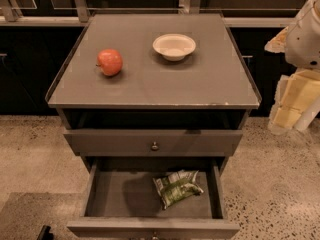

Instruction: Pick green jalapeno chip bag from middle drawer and place on counter

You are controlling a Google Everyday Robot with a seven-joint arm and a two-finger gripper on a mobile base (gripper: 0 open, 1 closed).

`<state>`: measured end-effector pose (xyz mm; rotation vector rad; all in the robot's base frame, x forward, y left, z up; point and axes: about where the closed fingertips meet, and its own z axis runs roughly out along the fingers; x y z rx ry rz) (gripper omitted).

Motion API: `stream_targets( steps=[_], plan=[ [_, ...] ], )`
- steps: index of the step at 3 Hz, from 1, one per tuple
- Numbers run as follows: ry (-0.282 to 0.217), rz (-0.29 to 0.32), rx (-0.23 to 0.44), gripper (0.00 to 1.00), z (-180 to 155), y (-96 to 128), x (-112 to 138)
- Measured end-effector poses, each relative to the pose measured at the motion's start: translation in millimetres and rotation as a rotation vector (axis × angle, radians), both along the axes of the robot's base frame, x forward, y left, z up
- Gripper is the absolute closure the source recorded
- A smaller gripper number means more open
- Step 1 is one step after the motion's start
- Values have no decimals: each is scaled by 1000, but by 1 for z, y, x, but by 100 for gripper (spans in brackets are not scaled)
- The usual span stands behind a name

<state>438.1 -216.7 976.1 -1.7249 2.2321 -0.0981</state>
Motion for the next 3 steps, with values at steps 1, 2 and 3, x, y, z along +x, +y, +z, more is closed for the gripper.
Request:
stream_targets(
  steps=[1, 2, 3],
  plan=[
    [0, 0, 0, 0, 0, 0, 0],
    [-19, 0, 24, 0, -2, 0, -2],
    [-51, 33, 110, 0, -25, 8, -24]
  ],
)
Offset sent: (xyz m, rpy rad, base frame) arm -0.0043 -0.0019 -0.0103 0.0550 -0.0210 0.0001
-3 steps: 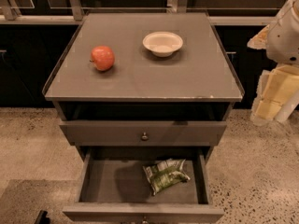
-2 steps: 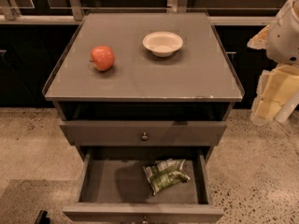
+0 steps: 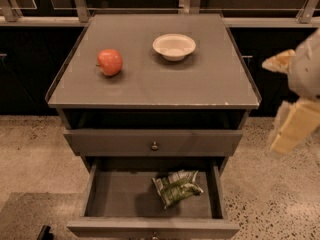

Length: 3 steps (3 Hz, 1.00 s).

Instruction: Pick green jalapeno chip bag from middle drawer and place on counter

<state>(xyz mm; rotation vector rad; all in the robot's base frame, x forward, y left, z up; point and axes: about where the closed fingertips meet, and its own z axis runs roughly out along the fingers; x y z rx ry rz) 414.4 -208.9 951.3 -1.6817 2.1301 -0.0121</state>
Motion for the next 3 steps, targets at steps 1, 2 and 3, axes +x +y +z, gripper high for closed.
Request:
stream_targets(
  steps=[1, 2, 3],
  plan=[
    [32, -55, 180, 0, -72, -1, -21],
    [101, -171, 386, 0, -172, -9, -40],
    [141, -242, 431, 0, -220, -16, -51]
  ],
)
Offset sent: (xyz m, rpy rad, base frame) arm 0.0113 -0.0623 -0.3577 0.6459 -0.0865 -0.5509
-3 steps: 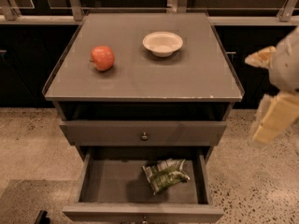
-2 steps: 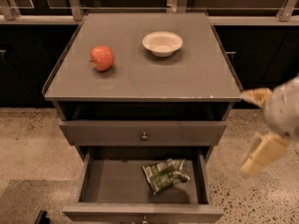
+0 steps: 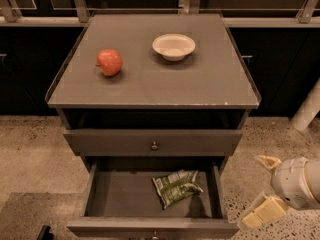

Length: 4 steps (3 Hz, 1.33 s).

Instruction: Pick green jalapeno chip bag from middle drawer and place on counter

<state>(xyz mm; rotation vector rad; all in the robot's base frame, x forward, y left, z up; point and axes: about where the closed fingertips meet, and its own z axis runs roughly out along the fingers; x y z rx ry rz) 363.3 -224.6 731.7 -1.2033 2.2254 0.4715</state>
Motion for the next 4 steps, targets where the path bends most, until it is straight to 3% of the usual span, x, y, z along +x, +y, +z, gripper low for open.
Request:
stream_targets(
  steps=[1, 2, 3, 4],
  plan=[
    [13, 16, -45, 0, -3, 6, 1],
    [51, -52, 4, 0, -56, 1, -5],
    [24, -136, 99, 0, -121, -2, 21],
    [36, -163, 118, 0, -146, -3, 25]
  ],
)
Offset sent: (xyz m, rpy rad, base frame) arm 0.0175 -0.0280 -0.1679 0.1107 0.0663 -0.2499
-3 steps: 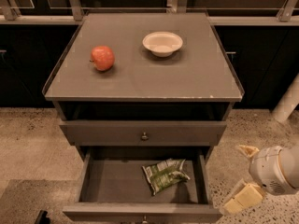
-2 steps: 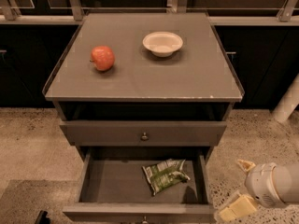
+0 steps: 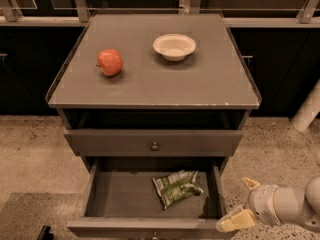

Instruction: Pick green jalapeno chip bag from middle drawer and place on counter

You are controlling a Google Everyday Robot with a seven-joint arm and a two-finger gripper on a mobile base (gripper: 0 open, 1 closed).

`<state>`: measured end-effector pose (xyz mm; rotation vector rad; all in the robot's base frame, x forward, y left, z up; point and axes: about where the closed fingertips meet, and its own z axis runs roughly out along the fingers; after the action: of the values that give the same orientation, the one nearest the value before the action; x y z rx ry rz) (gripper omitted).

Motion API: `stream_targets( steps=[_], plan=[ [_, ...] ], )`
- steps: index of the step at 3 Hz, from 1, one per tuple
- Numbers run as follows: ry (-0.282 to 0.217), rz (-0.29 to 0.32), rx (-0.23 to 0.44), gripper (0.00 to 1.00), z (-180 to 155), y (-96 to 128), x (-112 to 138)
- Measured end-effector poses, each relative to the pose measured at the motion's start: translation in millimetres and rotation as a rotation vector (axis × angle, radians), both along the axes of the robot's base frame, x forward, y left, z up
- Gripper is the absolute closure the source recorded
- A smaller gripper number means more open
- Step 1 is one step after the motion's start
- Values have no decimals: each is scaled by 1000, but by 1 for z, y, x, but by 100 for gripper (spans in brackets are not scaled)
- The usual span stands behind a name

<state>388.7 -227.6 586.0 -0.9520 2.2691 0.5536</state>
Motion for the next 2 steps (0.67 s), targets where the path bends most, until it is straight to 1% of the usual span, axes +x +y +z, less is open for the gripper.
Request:
stream_targets(
  steps=[1, 2],
  plan=[
    [10, -22, 20, 0, -8, -4, -3],
    [-8, -28, 85, 0, -32, 10, 13]
  ],
)
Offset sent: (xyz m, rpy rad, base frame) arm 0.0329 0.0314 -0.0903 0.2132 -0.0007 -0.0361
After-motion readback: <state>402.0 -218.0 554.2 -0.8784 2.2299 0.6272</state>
